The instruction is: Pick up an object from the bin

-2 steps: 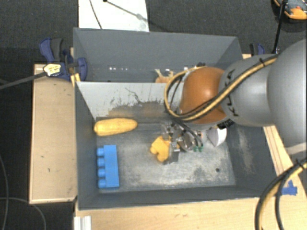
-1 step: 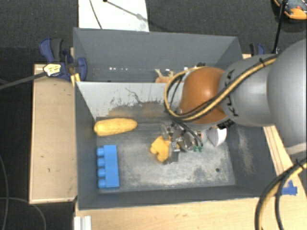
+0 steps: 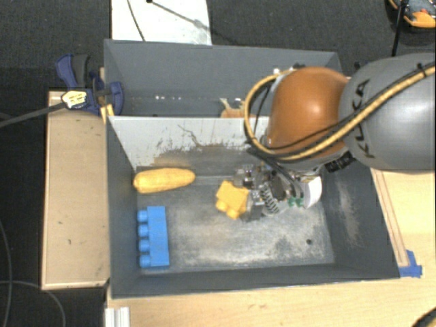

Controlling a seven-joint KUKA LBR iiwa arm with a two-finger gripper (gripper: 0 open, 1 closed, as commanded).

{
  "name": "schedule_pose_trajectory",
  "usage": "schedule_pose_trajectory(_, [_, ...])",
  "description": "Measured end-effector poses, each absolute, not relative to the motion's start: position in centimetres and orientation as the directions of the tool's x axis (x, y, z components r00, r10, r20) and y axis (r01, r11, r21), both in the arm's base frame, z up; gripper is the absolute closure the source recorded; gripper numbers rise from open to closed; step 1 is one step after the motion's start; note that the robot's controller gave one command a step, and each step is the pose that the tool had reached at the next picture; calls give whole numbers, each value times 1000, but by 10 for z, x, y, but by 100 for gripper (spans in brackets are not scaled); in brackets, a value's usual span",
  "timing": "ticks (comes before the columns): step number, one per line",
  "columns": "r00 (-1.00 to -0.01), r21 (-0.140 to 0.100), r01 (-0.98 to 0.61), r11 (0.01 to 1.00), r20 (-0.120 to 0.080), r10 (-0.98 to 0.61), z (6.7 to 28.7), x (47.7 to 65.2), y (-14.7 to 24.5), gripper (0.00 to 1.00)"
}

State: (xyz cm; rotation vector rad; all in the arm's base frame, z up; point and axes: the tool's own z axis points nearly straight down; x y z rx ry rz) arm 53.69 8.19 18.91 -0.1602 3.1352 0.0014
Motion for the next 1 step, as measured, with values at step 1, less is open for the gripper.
schedule_pose_trajectory(1, [-995,1,-101,995,-2,-101,189,537,82,100])
